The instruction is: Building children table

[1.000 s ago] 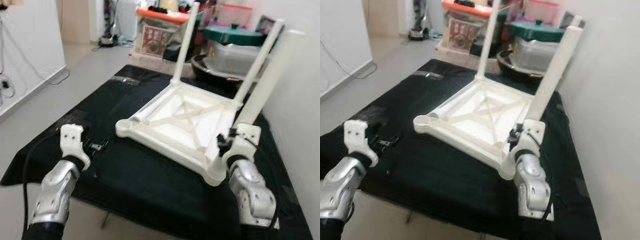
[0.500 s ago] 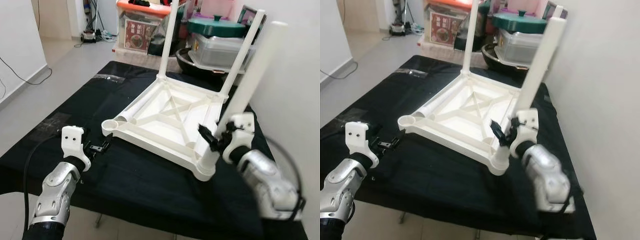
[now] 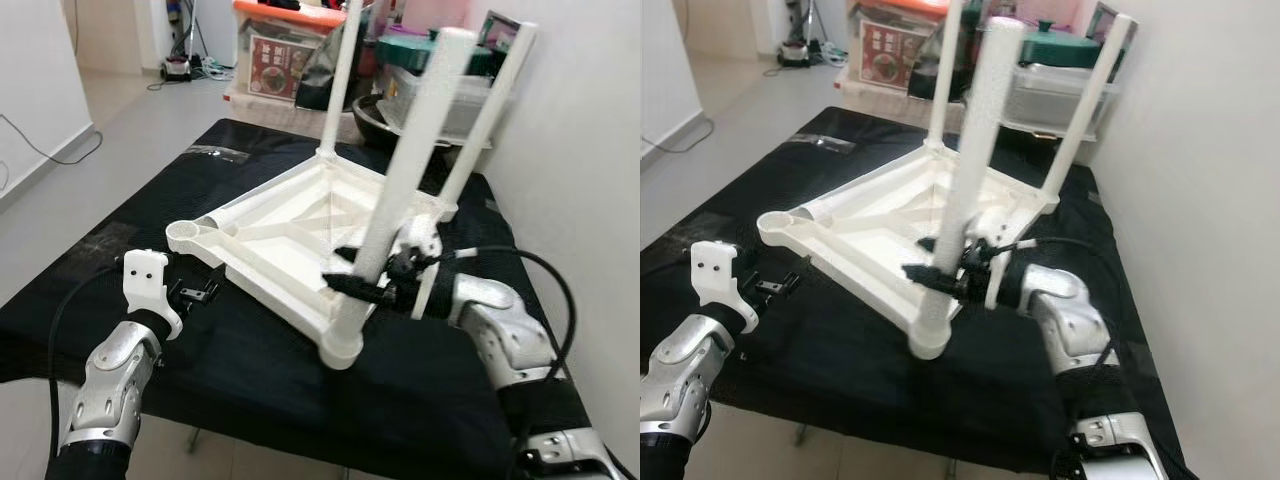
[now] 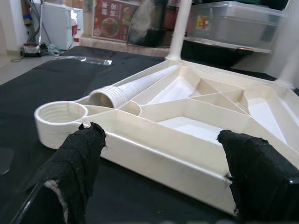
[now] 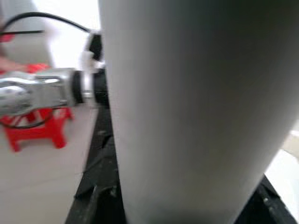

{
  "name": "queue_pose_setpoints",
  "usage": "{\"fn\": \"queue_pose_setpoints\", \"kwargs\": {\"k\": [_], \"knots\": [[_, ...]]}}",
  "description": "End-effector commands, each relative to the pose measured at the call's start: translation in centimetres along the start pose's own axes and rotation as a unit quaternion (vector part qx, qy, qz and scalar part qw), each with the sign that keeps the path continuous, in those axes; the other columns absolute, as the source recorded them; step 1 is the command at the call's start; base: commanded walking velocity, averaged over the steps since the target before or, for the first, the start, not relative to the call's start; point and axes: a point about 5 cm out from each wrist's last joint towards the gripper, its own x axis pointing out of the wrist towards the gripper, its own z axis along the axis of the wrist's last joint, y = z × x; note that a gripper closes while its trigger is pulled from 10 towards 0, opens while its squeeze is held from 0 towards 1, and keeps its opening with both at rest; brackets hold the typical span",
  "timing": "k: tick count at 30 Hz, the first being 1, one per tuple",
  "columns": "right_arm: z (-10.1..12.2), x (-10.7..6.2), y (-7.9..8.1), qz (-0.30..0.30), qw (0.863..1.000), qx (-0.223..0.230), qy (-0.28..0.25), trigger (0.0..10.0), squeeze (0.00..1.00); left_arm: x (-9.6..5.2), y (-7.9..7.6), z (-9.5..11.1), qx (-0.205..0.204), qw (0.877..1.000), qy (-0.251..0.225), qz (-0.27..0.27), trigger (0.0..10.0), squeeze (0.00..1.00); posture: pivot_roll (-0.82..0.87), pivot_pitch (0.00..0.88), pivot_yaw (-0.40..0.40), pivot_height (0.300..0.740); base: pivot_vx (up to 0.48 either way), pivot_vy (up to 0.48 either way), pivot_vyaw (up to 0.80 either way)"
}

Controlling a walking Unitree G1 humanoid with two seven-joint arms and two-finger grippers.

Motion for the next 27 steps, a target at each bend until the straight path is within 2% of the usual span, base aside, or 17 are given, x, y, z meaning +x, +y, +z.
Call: {"fn": "queue_pose_setpoints", "kwargs": {"k": [1, 6, 7, 8, 9, 10, 11, 12, 13, 14, 15, 16, 18, 23, 24, 26, 27], "knots": [[-1.2, 0.0, 1.7, 0.05, 0.999, 0.018, 0.008, 0.0, 0.0, -0.2, -0.1, -0.4, 0.0, 1.0, 0.008, -0.003, 10.0, 0.0, 0.12, 0.0, -0.168, 0.74, 0.0, 0.0, 0.0], [-1.5, -0.4, 2.4, 0.037, 0.999, 0.031, -0.01, 0.0, 0.0, -0.2, -0.1, -0.3, -0.001, 1.0, 0.007, -0.004, 10.0, 0.0, 0.12, 0.0, -0.162, 0.74, 0.0, 0.0, 0.0], [-2.3, -0.3, 1.2, -0.077, 0.997, 0.031, -0.004, 0.0, 0.0, -0.2, -0.1, -0.3, -0.002, 1.0, 0.007, -0.006, 10.0, 0.0, 0.1, 0.0, -0.154, 0.74, 0.0, 0.0, 0.0], [-2.3, -0.3, 1.2, -0.077, 0.997, 0.031, -0.004, 0.0, 0.0, -0.2, -0.1, -0.3, -0.002, 1.0, 0.007, -0.006, 10.0, 0.0, 0.1, 0.0, -0.154, 0.74, 0.0, 0.0, 0.0], [-3.8, -1.3, -1.1, -0.283, 0.957, 0.049, 0.029, 0.0, 0.0, -0.2, 0.0, -0.3, -0.004, 1.0, 0.006, -0.006, 10.0, 0.0, 0.09, 0.0, -0.15, 0.74, 0.0, 0.0, 0.0], [-5.0, -2.5, -2.3, -0.42, 0.904, 0.059, 0.058, 0.0, 0.0, -0.2, 0.0, -0.2, -0.005, 1.0, 0.006, -0.007, 10.0, 0.0, 0.09, 0.0, -0.15, 0.74, 0.0, 0.0, 0.0], [-5.0, -2.5, -2.3, -0.42, 0.904, 0.059, 0.058, 0.0, 0.0, -0.2, 0.0, -0.2, -0.005, 1.0, 0.006, -0.007, 10.0, 0.0, 0.09, 0.0, -0.15, 0.74, 0.0, 0.0, 0.0], [-6.7, -5.1, -2.7, -0.561, 0.818, 0.079, 0.098, 0.0, 0.0, -0.2, 0.0, -0.2, -0.005, 1.0, 0.005, -0.007, 10.0, 0.0, 0.08, 0.0, -0.142, 0.74, 0.0, 0.0, 0.0], [-6.7, -5.1, -2.7, -0.561, 0.818, 0.079, 0.098, 0.0, 0.0, -0.2, 0.0, -0.2, -0.005, 1.0, 0.005, -0.007, 10.0, 0.0, 0.08, 0.0, -0.142, 0.74, 0.0, 0.0, 0.0], [-8.0, -7.5, -2.1, -0.647, 0.744, 0.099, 0.133, 0.0, 0.0, -0.2, 0.0, -0.2, -0.006, 1.0, 0.005, -0.007, 10.0, 0.0, 0.08, 0.0, -0.144, 0.74, 0.0, 0.0, 0.0], [-8.7, -8.9, -1.4, -0.687, 0.702, 0.11, 0.153, 0.0, 0.0, -0.2, 0.0, -0.2, -0.006, 1.0, 0.004, -0.007, 10.0, 0.0, 0.08, 0.0, -0.144, 0.74, 0.0, 0.0, 0.0], [-8.9, -9.8, -0.5, -0.709, 0.678, 0.105, 0.163, 0.0, 0.0, -0.2, 0.0, -0.2, -0.006, 1.0, 0.005, -0.007, 10.0, 0.0, 0.08, 0.0, -0.136, 0.74, 0.0, 0.0, 0.0], [-8.8, -10.0, 0.1, -0.714, 0.673, 0.099, 0.165, 0.0, 0.0, -0.2, 0.0, -0.2, -0.006, 1.0, 0.005, -0.008, 10.0, 0.0, 0.08, 0.0, -0.136, 0.74, 0.0, 0.0, 0.0], [-8.4, -9.8, 1.1, -0.708, 0.679, 0.081, 0.175, 0.0, 0.0, -0.3, 0.0, -0.2, -0.005, 1.0, 0.006, -0.009, 10.0, 0.0, 0.06, 0.0, -0.132, 0.74, 0.0, 0.0, 0.0], [-8.4, -9.4, 1.5, -0.691, 0.694, 0.088, 0.18, 10.0, 0.0, -0.3, 0.0, -0.2, -0.005, 1.0, 0.006, -0.01, 10.0, 0.0, 0.06, 0.0, -0.133, 0.74, 0.0, 0.0, 0.0], [-8.4, -9.4, 1.5, -0.691, 0.694, 0.088, 0.18, 10.0, 0.0, -0.3, 0.0, -0.2, -0.005, 1.0, 0.006, -0.01, 10.0, 0.0, 0.06, 0.0, -0.133, 0.74, 0.0, 0.0, 0.0], [-7.8, -8.3, 1.8, -0.66, 0.73, 0.094, 0.153, 10.0, 0.0, -0.3, 0.0, -0.2, -0.005, 1.0, 0.005, -0.01, 10.0, 0.0, 0.06, 0.0, -0.138, 0.74, 0.0, 0.0, 0.0]]}}
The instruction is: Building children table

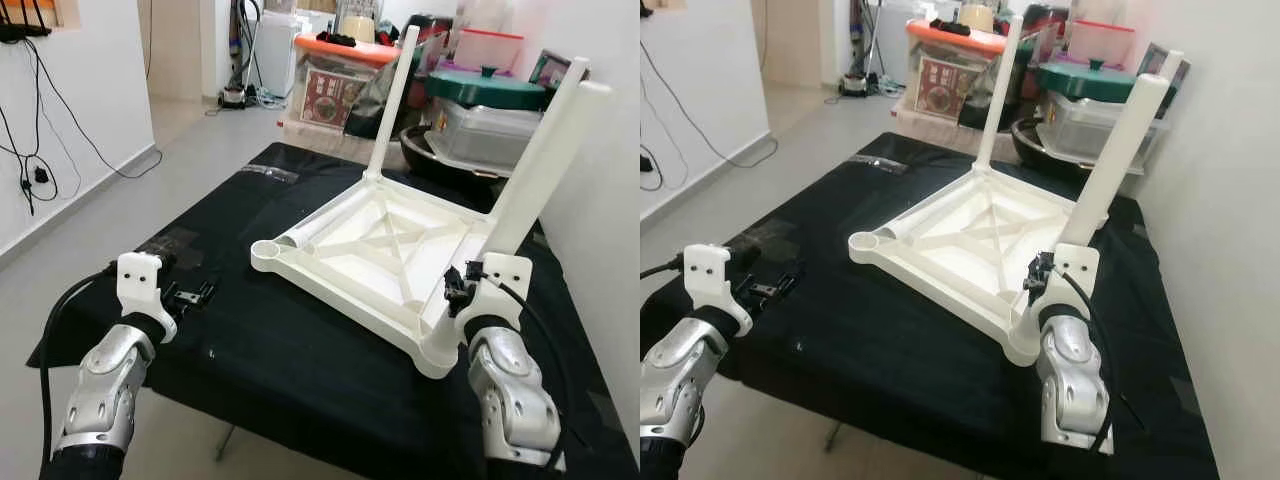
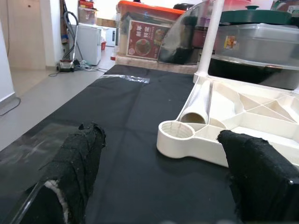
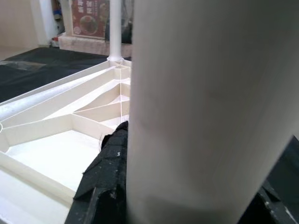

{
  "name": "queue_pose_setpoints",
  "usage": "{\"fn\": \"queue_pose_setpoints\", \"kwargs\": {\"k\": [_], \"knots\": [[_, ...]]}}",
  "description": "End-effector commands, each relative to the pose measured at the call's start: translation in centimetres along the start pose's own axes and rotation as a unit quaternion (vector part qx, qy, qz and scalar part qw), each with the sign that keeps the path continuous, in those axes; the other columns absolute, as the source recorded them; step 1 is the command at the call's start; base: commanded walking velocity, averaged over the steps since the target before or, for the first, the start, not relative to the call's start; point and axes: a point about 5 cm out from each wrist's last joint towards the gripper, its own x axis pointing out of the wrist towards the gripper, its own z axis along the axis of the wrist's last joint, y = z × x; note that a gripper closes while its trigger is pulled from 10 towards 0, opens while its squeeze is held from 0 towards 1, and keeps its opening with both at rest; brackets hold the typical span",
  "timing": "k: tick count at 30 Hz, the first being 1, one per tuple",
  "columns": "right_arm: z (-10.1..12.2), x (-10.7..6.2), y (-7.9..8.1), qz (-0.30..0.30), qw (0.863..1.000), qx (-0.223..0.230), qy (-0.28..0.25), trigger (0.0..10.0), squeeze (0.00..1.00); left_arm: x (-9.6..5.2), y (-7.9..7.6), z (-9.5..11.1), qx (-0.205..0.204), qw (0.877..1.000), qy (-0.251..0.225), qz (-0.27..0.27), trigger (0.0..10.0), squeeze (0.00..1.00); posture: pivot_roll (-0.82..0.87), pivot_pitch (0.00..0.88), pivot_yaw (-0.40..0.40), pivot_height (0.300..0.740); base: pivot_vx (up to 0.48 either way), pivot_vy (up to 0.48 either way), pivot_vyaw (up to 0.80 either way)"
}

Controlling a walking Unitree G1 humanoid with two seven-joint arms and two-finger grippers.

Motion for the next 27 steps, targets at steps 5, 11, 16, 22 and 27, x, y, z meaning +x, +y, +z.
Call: {"fn": "queue_pose_setpoints", "kwargs": {"k": [5, 11, 16, 22, 27], "knots": [[0.5, 0.3, 2.3, 0.199, 0.979, 0.044, -0.006, 10.0, 0.0, 0.1, -0.4, -0.3, -0.005, 1.0, 0.004, -0.007, 10.0, 0.0, 0.06, 0.0, -0.136, 0.74, 0.0, 0.0, 0.0], [3.7, 1.4, 2.6, 0.4, 0.912, 0.058, -0.065, 10.0, 0.0, 0.2, -0.6, -0.4, -0.007, 1.0, 0.004, -0.011, 10.0, 0.0, 0.07, 0.0, -0.14, 0.74, 0.0, 0.0, 0.0], [2.9, 1.5, 3.5, 0.511, 0.858, 0.025, -0.044, 10.0, 0.0, 0.3, -0.7, -0.4, -0.008, 1.0, 0.003, -0.011, 10.0, 0.0, 0.1, 0.0, -0.158, 0.74, 0.0, 0.0, 0.0], [1.9, 0.9, 6.6, 0.635, 0.771, 0.017, -0.04, 0.0, 0.0, 0.2, -0.7, -0.4, -0.005, 1.0, 0.003, -0.009, 10.0, 0.0, 0.12, 0.0, -0.173, 0.74, 0.0, 0.0, 0.0], [1.7, 0.1, 7.2, 0.67, 0.741, 0.024, -0.038, 0.0, 0.0, 0.2, -0.7, -0.4, -0.003, 1.0, 0.004, -0.008, 10.0, 0.0, 0.13, 0.0, -0.18, 0.74, 0.0, 0.0, 0.0]]}}
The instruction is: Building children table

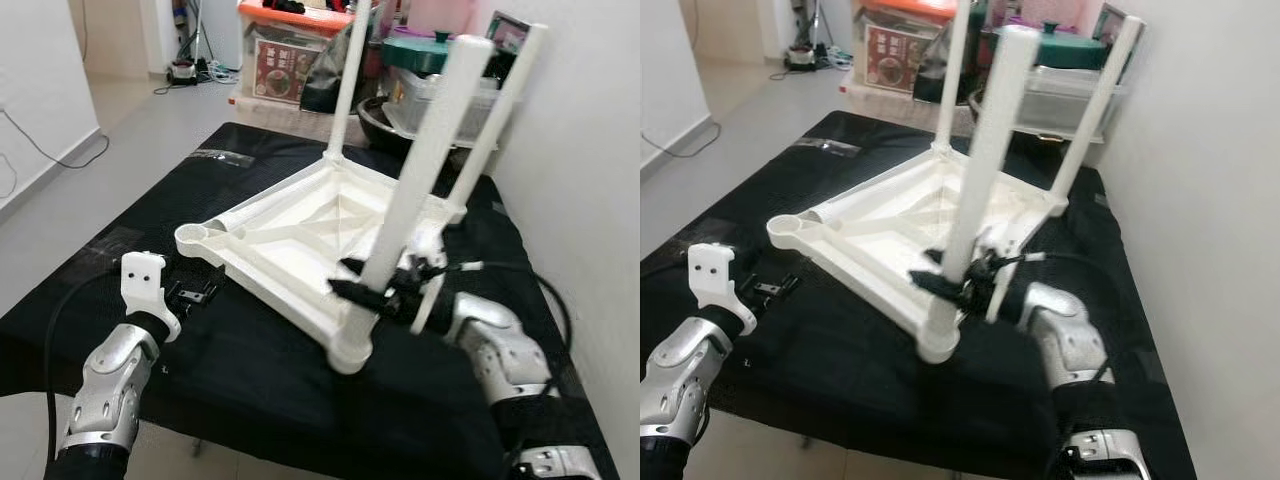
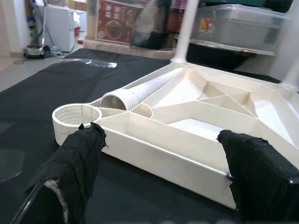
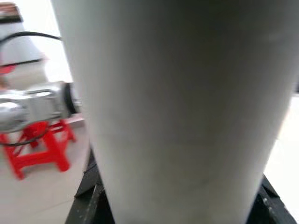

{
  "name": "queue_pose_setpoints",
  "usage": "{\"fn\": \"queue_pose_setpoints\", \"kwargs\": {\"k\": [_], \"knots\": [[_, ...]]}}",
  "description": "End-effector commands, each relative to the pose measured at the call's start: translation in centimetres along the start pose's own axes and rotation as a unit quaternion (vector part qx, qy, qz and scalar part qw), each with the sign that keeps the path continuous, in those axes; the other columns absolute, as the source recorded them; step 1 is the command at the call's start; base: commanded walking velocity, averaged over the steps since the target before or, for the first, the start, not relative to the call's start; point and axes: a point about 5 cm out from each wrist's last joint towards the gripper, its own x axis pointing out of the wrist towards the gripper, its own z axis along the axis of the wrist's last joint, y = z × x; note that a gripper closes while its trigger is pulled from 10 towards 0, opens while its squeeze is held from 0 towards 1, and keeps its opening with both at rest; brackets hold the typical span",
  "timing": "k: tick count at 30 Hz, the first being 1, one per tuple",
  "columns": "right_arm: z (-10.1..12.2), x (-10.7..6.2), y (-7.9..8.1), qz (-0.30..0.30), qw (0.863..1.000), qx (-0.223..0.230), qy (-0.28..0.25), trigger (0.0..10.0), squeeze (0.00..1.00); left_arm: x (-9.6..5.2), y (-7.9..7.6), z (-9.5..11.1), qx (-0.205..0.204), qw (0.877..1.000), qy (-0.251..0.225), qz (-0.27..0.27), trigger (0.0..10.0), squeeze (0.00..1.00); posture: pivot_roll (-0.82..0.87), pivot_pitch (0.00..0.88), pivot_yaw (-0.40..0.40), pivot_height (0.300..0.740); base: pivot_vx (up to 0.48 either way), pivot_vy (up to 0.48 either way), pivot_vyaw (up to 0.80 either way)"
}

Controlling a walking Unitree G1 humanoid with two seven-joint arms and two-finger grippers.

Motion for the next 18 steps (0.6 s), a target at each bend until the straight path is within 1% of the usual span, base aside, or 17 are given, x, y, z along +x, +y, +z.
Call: {"fn": "queue_pose_setpoints", "kwargs": {"k": [1, 2, 3, 4, 5, 6, 7, 8, 9, 10, 11, 12, 13, 14, 15, 17, 18], "knots": [[-1.0, 0.3, 0.6, 0.01, 1.0, 0.021, 0.01, 0.0, 0.0, -0.1, -0.4, -0.4, -0.003, 1.0, 0.004, -0.004, 10.0, 0.0, 0.13, 0.0, -0.176, 0.74, 0.0, 0.0, 0.0], [-1.2, 0.5, 0.6, -0.005, 1.0, 0.017, 0.015, 0.0, 0.0, -0.2, -0.3, -0.4, -0.004, 1.0, 0.004, -0.003, 10.0, 0.0, 0.13, 0.0, -0.176, 0.74, 0.0, 0.0, 0.0], [-2.4, 0.5, -2.3, -0.243, 0.968, 0.004, 0.059, 0.0, 0.0, -0.3, -0.3, -0.3, -0.005, 1.0, 0.003, -0.003, 10.0, 0.0, 0.11, 0.0, -0.17, 0.74, 0.0, 0.0, 0.0], [-2.4, 0.5, -2.3, -0.243, 0.968, 0.004, 0.059, 0.0, 0.0, -0.3, -0.3, -0.3, -0.005, 1.0, 0.003, -0.003, 10.0, 0.0, 0.11, 0.0, -0.17, 0.74, 0.0, 0.0, 0.0], [-2.8, 0.2, -3.2, -0.318, 0.945, 0.006, 0.075, 0.0, 0.0, -0.3, -0.3, -0.3, -0.005, 1.0, 0.003, -0.003, 10.0, 0.0, 0.11, 0.0, -0.17, 0.74, 0.0, 0.0, 0.0], [-3.4, -0.9, -4.1, -0.419, 0.903, 0.023, 0.091, 0.0, 0.0, -0.3, -0.3, -0.3, -0.006, 1.0, 0.003, -0.004, 10.0, 0.0, 0.11, 0.0, -0.167, 0.74, 0.0, 0.0, 0.0], [-4.2, -3.1, -4.6, -0.528, 0.841, 0.038, 0.11, 0.0, 0.0, -0.3, -0.3, -0.2, -0.006, 1.0, 0.003, -0.005, 10.0, 0.0, 0.09, 0.0, -0.157, 0.74, 0.0, 0.0, 0.0], [-4.8, -4.7, -4.7, -0.595, 0.793, 0.044, 0.123, 0.0, 0.0, -0.3, -0.3, -0.2, -0.007, 1.0, 0.002, -0.005, 10.0, 0.0, 0.09, 0.0, -0.157, 0.74, 0.0, 0.0, 0.0], [-4.8, -4.7, -4.7, -0.595, 0.793, 0.044, 0.123, 0.0, 0.0, -0.3, -0.3, -0.2, -0.007, 1.0, 0.002, -0.005, 10.0, 0.0, 0.09, 0.0, -0.157, 0.74, 0.0, 0.0, 0.0], [-5.2, -6.2, -4.5, -0.648, 0.749, 0.05, 0.129, 0.0, 0.0, -0.2, -0.3, -0.2, -0.007, 1.0, 0.002, -0.005, 10.0, 0.0, 0.09, 0.0, -0.155, 0.74, 0.0, 0.0, 0.0], [-5.4, -7.2, -3.8, -0.678, 0.721, 0.054, 0.13, 0.0, 0.0, -0.2, -0.3, -0.2, -0.007, 1.0, 0.002, -0.006, 10.0, 0.0, 0.09, 0.0, -0.153, 0.74, 0.0, 0.0, 0.0], [-5.4, -7.2, -3.8, -0.678, 0.721, 0.054, 0.13, 0.0, 0.0, -0.2, -0.3, -0.2, -0.007, 1.0, 0.002, -0.006, 10.0, 0.0, 0.09, 0.0, -0.153, 0.74, 0.0, 0.0, 0.0], [-5.2, -7.5, -2.9, -0.692, 0.709, 0.049, 0.125, 0.0, 0.0, -0.2, -0.3, -0.1, -0.007, 1.0, 0.002, -0.006, 10.0, 0.0, 0.08, 0.0, -0.148, 0.74, 0.0, 0.0, 0.0], [-4.8, -7.1, -1.7, -0.685, 0.717, 0.04, 0.121, 2.0, 0.0, -0.2, -0.3, -0.1, -0.007, 1.0, 0.002, -0.007, 10.0, 0.0, 0.07, 0.0, -0.143, 0.74, 0.0, 0.0, 0.0], [-4.8, -7.1, -1.7, -0.685, 0.717, 0.04, 0.121, 2.0, 0.0, -0.2, -0.3, -0.1, -0.007, 1.0, 0.002, -0.007, 10.0, 0.0, 0.07, 0.0, -0.143, 0.74, 0.0, 0.0, 0.0], [-4.5, -6.8, -1.0, -0.676, 0.726, 0.033, 0.119, 2.0, 0.0, -0.2, -0.3, -0.1, -0.007, 1.0, 0.002, -0.008, 10.0, 0.0, 0.07, 0.0, -0.143, 0.74, 0.0, 0.0, 0.0], [-3.4, -4.4, 0.2, -0.574, 0.814, 0.018, 0.084, 10.0, 0.68, -0.2, -0.3, -0.1, -0.008, 1.0, 0.001, -0.009, 10.0, 0.0, 0.06, 0.0, -0.141, 0.74, 0.0, 0.0, 0.0]]}}
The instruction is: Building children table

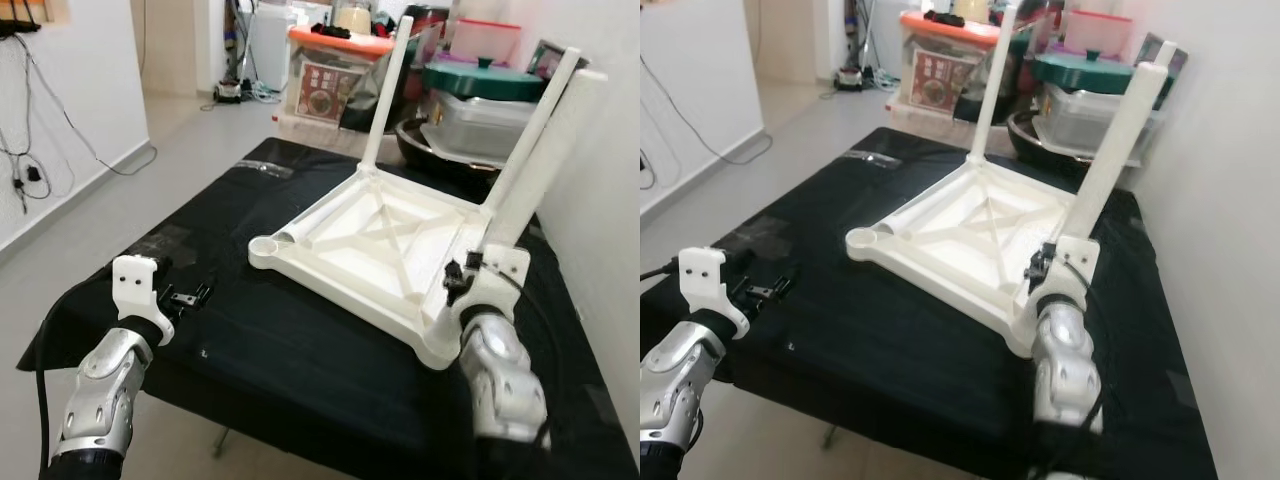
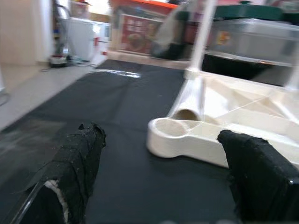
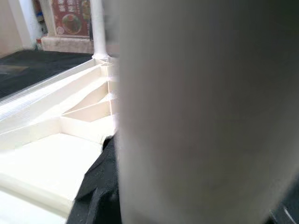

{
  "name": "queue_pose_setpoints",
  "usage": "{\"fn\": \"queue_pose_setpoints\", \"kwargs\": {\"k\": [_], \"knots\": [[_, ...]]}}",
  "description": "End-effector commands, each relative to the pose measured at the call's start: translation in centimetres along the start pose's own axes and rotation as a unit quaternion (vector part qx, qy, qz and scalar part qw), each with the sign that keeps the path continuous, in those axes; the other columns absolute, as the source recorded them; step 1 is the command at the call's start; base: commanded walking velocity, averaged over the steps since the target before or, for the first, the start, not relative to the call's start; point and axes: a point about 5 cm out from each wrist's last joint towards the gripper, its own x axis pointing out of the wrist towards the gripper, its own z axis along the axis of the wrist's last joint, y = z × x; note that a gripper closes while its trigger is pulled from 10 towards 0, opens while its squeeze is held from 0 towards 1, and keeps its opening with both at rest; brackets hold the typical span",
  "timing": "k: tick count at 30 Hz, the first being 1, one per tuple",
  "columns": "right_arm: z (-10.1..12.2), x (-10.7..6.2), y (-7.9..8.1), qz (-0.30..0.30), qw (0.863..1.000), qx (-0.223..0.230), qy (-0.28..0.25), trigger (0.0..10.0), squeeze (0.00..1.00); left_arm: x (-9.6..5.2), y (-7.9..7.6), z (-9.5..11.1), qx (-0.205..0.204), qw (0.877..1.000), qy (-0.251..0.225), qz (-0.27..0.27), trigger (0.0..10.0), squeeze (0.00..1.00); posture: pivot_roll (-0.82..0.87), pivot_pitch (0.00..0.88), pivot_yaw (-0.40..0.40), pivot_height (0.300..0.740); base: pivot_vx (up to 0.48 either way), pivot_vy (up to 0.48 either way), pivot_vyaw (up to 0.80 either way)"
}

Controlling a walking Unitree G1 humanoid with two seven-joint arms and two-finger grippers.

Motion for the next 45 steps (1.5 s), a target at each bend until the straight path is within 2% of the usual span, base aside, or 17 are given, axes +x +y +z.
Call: {"fn": "queue_pose_setpoints", "kwargs": {"k": [1, 2, 5, 6, 7, 11, 17, 21, 22, 23, 24, 26, 27, 28, 31, 34, 45], "knots": [[-1.1, -1.2, 2.1, 0.149, 0.989, 0.005, 0.017, 10.0, 0.68, 0.2, -0.4, 0.1, -0.004, 1.0, -0.001, -0.009, 10.0, 0.0, 0.06, 0.0, -0.141, 0.74, 0.0, 0.0, 0.0], [-0.8, -1.2, 2.4, 0.185, 0.982, 0.03, 0.009, 10.0, 1.0, 0.2, -0.5, 0.1, -0.004, 1.0, -0.001, -0.009, 10.0, 0.0, 0.06, 0.0, -0.142, 0.74, 0.0, 0.0, 0.0], [-0.3, -0.9, 3.0, 0.236, 0.97, 0.058, 0.005, 10.0, 1.0, 0.3, -0.5, 0.1, -0.005, 1.0, -0.002, -0.009, 10.0, 0.0, 0.06, 0.0, -0.144, 0.74, 0.0, 0.0, 0.0], [0.2, -0.4, 2.9, 0.235, 0.971, 0.05, 0.002, 10.0, 0.8, 0.3, -0.5, 0.1, -0.005, 1.0, -0.002, -0.009, 10.0, 0.0, 0.06, 0.0, -0.145, 0.74, 0.0, 0.0, 0.0], [0.9, -0.1, 3.0, 0.269, 0.962, 0.046, -0.009, 10.0, 0.0, 0.3, -0.5, 0.1, -0.006, 1.0, -0.003, -0.009, 10.0, 0.0, 0.06, 0.0, -0.145, 0.74, 0.0, 0.0, 0.0], [2.8, -0.1, 3.0, 0.33, 0.943, 0.026, -0.04, 10.0, 0.0, 0.3, -0.6, 0.0, -0.005, 1.0, -0.003, -0.009, 10.0, 0.0, 0.07, 0.0, -0.15, 0.74, 0.0, 0.0, 0.0], [4.9, -1.4, 3.7, 0.488, 0.869, -0.011, -0.076, 10.0, 0.0, 0.5, -0.6, 0.0, -0.006, 1.0, -0.004, -0.009, 10.0, 0.0, 0.07, 0.0, -0.157, 0.74, 0.0, 0.0, 0.0], [4.1, -2.4, 6.1, 0.64, 0.764, -0.061, -0.063, 10.0, 0.0, 0.6, -0.8, 0.0, -0.007, 1.0, -0.005, -0.009, 10.0, 0.0, 0.09, 0.0, -0.169, 0.74, 0.0, 0.0, 0.0], [4.1, -2.4, 6.1, 0.64, 0.764, -0.061, -0.063, 10.0, 0.0, 0.6, -0.8, 0.0, -0.007, 1.0, -0.005, -0.009, 10.0, 0.0, 0.09, 0.0, -0.169, 0.74, 0.0, 0.0, 0.0], [3.3, -1.8, 7.3, 0.636, 0.765, -0.085, -0.049, 7.6, 0.0, 0.6, -0.8, -0.1, -0.007, 1.0, -0.005, -0.008, 10.0, 0.0, 0.11, 0.0, -0.181, 0.74, 0.0, 0.0, 0.0], [2.6, -0.7, 8.5, 0.607, 0.787, -0.103, -0.043, 2.5, 0.0, 0.6, -0.8, -0.1, -0.006, 1.0, -0.005, -0.006, 10.0, 0.0, 0.12, 0.0, -0.188, 0.74, 0.0, 0.0, 0.0], [2.1, -0.1, 9.2, 0.584, 0.802, -0.117, -0.041, 2.5, 0.0, 0.6, -0.8, -0.1, -0.006, 1.0, -0.005, -0.005, 10.0, 0.0, 0.12, 0.0, -0.188, 0.74, 0.0, 0.0, 0.0], [1.8, 0.9, 9.7, 0.546, 0.83, -0.111, -0.024, 0.0, 0.0, 0.5, -0.8, -0.2, -0.006, 1.0, -0.005, -0.004, 10.0, 0.0, 0.12, 0.0, -0.19, 0.74, 0.0, 0.0, 0.0], [1.8, 0.9, 9.7, 0.546, 0.83, -0.111, -0.024, 0.0, 0.0, 0.5, -0.8, -0.2, -0.006, 1.0, -0.005, -0.004, 10.0, 0.0, 0.12, 0.0, -0.19, 0.74, 0.0, 0.0, 0.0], [1.1, 3.9, 8.4, 0.362, 0.928, -0.083, 0.032, 0.0, 0.0, 0.4, -0.7, -0.2, -0.006, 1.0, -0.005, -0.004, 10.0, 0.0, 0.11, 0.0, -0.179, 0.74, 0.0, 0.0, 0.0], [0.7, 4.9, 5.7, 0.226, 0.971, -0.057, 0.045, 0.0, 0.0, 0.5, -0.7, -0.1, -0.007, 1.0, -0.005, -0.005, 10.0, 0.0, 0.1, 0.0, -0.174, 0.74, 0.0, 0.0, 0.0], [-1.5, 1.9, -2.1, -0.089, 0.992, -0.033, 0.077, 0.0, 0.0, 0.4, -0.7, 0.0, -0.01, 1.0, -0.007, -0.006, 10.0, 0.0, 0.07, 0.0, -0.157, 0.74, 0.0, 0.0, 0.0]]}}
